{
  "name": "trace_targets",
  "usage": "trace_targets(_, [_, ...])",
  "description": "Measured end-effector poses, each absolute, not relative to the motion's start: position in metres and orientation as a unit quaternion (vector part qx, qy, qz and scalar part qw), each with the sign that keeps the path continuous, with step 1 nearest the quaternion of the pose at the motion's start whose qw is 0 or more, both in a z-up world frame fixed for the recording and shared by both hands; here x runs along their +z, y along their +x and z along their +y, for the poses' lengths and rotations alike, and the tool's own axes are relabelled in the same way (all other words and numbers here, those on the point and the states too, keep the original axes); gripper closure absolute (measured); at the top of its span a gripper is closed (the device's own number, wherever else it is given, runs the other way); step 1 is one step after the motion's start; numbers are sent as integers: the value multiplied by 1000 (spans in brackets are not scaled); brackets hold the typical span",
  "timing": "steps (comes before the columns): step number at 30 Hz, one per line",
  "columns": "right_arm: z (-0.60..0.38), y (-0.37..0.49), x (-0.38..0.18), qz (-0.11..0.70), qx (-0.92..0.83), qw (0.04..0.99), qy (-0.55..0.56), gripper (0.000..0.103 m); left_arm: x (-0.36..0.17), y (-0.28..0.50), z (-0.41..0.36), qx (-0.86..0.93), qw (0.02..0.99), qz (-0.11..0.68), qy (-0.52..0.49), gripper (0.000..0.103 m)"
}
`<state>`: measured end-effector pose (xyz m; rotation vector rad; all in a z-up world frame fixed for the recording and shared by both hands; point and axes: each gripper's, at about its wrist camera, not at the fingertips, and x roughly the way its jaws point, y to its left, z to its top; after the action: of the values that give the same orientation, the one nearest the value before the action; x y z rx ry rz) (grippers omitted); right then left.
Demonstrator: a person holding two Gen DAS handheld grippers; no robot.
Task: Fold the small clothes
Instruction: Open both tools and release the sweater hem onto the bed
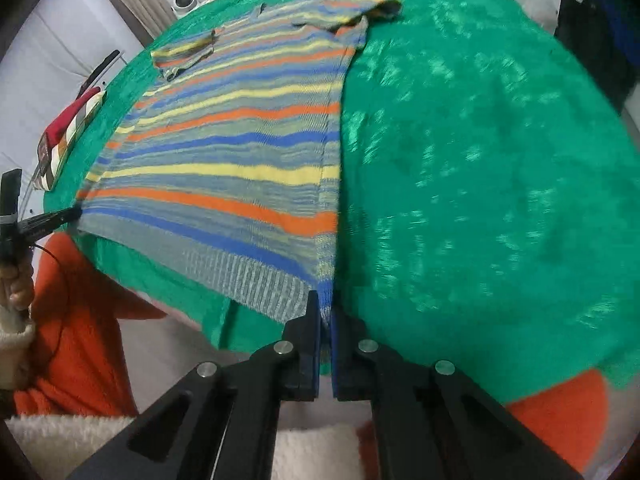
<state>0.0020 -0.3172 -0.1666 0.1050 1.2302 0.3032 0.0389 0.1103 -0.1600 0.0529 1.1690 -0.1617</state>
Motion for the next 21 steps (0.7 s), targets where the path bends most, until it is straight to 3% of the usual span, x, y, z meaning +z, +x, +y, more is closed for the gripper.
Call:
trace_targets(6, [-309,20,-205,598,122,792,37,100,-196,48,86,-52,817,568,86,102])
trace_targets(8, [-311,21,-201,597,128,790,49,99,-187,46,88,-48,818,568,79,93])
trace_targets(9, [-315,20,-197,598,136,788,56,92,-183,46,90,-45,819,568,72,92])
trace_targets(11, [-326,20,-183,605,141,782,55,77,-162,41,103,-32,830,554,46,66])
trace_targets(14, [-348,32,-133,565,122,816,18,65,-128,39,118,-8,863,505,13,42])
trace_targets(18, [-337,88,-74,478,119,866,-82,59,-105,54,122,23,897,440,-13,32])
trace_targets(21, [-292,148,-70,440,185,870,-125,59,-109,63,115,60,912,404,-17,26])
